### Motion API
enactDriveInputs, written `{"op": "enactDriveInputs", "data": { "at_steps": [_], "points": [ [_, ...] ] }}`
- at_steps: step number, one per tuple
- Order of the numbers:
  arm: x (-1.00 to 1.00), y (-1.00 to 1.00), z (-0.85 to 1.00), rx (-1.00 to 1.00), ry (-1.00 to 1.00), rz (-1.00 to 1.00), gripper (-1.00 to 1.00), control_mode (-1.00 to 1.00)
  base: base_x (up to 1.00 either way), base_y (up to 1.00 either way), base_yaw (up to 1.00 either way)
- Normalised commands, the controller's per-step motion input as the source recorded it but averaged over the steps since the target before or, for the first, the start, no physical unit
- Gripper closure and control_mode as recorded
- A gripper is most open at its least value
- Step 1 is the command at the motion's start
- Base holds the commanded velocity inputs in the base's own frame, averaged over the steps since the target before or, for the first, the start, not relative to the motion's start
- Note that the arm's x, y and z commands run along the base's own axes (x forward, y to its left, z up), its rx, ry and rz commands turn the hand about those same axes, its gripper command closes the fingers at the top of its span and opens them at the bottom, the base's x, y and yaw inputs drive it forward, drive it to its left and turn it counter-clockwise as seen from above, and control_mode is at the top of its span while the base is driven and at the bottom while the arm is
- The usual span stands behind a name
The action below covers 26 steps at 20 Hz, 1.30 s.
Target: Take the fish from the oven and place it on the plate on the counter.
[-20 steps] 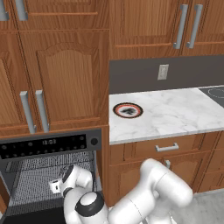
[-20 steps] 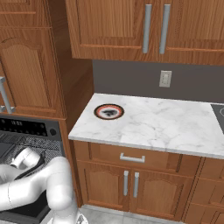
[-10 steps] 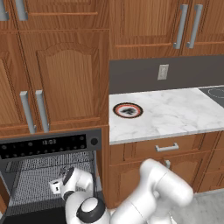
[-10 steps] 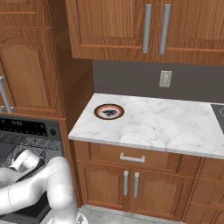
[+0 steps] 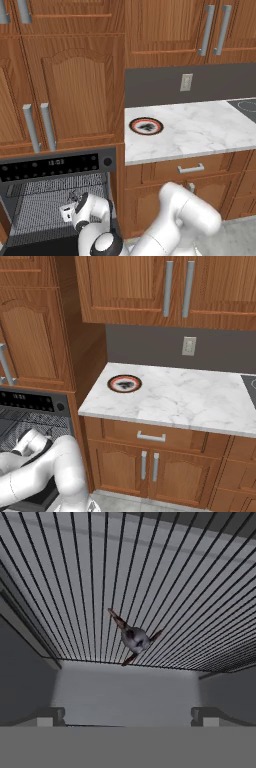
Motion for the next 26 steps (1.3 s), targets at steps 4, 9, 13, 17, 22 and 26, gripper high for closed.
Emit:
{"op": "enactDriveInputs", "data": {
  "at_steps": [4,9,13,17,22,26],
  "points": [
    [0.36,-0.16,0.00,0.00,-0.01,0.00,-1.00,-1.00,0.00,0.00,0.00],
    [0.55,-0.19,0.00,0.00,0.00,0.00,-1.00,-1.00,0.00,0.00,0.00],
    [0.39,-0.23,-0.08,0.00,0.00,0.00,-1.00,-1.00,0.00,0.00,0.00],
    [0.21,-0.16,-0.23,0.00,0.00,0.00,-1.00,-1.00,0.00,0.00,0.00],
    [0.11,-0.08,-0.39,0.00,0.00,0.00,-1.00,-1.00,0.00,0.00,0.00],
    [0.04,-0.01,-0.40,0.00,0.00,0.00,-1.00,-1.00,0.00,0.00,0.00]
  ]
}}
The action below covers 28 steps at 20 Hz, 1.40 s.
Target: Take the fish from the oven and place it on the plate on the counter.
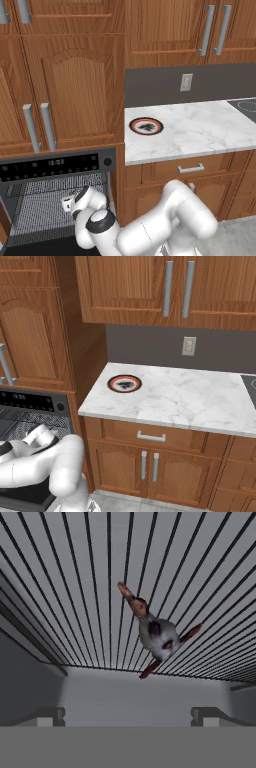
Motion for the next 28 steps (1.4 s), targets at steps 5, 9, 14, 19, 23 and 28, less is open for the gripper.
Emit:
{"op": "enactDriveInputs", "data": {
  "at_steps": [5,9,14,19,23,28],
  "points": [
    [0.13,0.00,-0.29,0.00,0.00,0.00,-1.00,-1.00,0.00,0.00,0.00],
    [0.14,0.00,-0.33,0.00,0.00,0.00,-1.00,-1.00,0.00,0.00,0.00],
    [0.14,0.00,-0.41,0.00,0.00,0.00,-1.00,-1.00,0.00,0.00,0.00],
    [0.03,-0.01,-0.43,0.00,0.00,0.00,-1.00,-1.00,0.00,0.00,0.00],
    [0.00,-0.06,-0.48,0.00,0.00,0.00,-1.00,-1.00,0.00,0.00,0.00],
    [0.00,-0.17,-0.53,0.00,0.00,0.00,-1.00,-1.00,0.00,0.00,0.00]
  ]
}}
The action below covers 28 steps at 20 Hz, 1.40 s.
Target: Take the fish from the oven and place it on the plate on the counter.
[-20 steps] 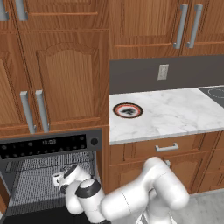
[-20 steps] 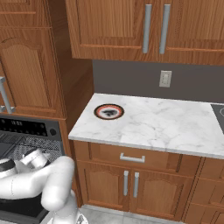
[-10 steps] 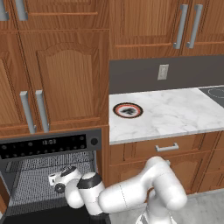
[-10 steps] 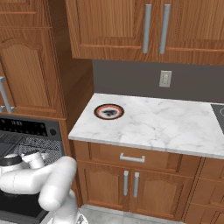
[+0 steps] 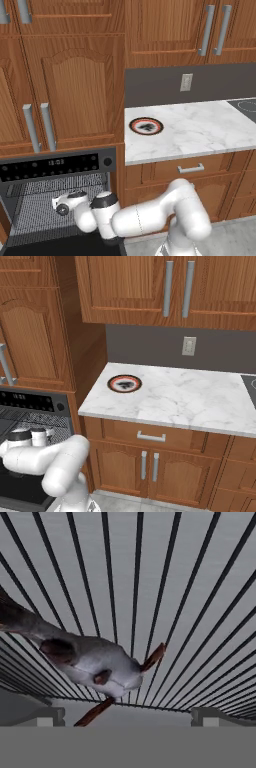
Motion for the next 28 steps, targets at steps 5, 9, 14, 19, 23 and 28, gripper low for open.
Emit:
{"op": "enactDriveInputs", "data": {
  "at_steps": [5,9,14,19,23,28],
  "points": [
    [0.00,-0.25,-0.56,0.00,0.00,0.00,-1.00,-1.00,0.00,0.00,0.00],
    [-0.01,-0.29,-0.58,0.01,0.00,0.00,-1.00,-1.00,0.00,0.00,0.00],
    [-0.06,-0.12,-0.74,0.02,0.01,0.00,-1.00,-1.00,0.00,0.00,0.00],
    [-0.10,0.00,-0.75,0.05,0.04,0.00,-1.00,-1.00,0.00,0.00,0.00],
    [-0.30,0.00,-0.74,0.06,0.08,0.00,-1.00,-1.00,0.00,0.00,0.00],
    [-0.39,-0.02,-0.77,0.05,0.09,0.00,-1.00,-1.00,0.00,0.00,0.00]
  ]
}}
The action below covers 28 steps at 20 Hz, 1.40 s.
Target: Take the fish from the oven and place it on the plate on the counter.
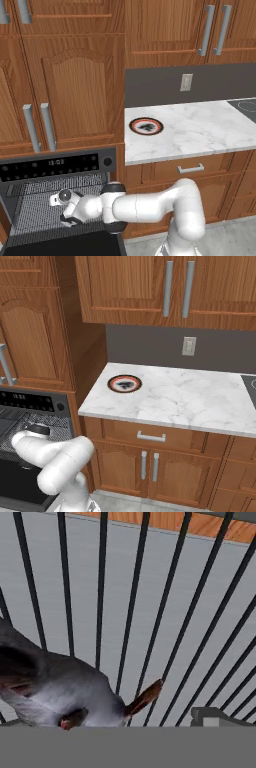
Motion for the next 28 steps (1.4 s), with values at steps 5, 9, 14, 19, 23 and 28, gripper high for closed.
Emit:
{"op": "enactDriveInputs", "data": {
  "at_steps": [5,9,14,19,23,28],
  "points": [
    [-0.57,-0.06,-0.83,0.05,0.14,0.00,-1.00,-1.00,0.00,0.00,0.00],
    [-0.65,-0.11,-0.85,0.08,0.17,0.00,-1.00,-1.00,0.00,0.00,0.00],
    [-0.67,-0.05,-0.88,0.09,0.18,0.00,-1.00,-1.00,0.00,0.00,0.00],
    [-0.68,0.00,-0.84,0.09,0.19,-0.01,1.00,-1.00,0.00,0.00,0.00],
    [-0.65,-0.05,-0.75,0.12,0.17,-0.01,1.00,-1.00,0.00,0.00,0.00],
    [-0.74,-0.07,-0.52,0.13,0.08,0.00,1.00,-1.00,0.00,0.00,0.00]
  ]
}}
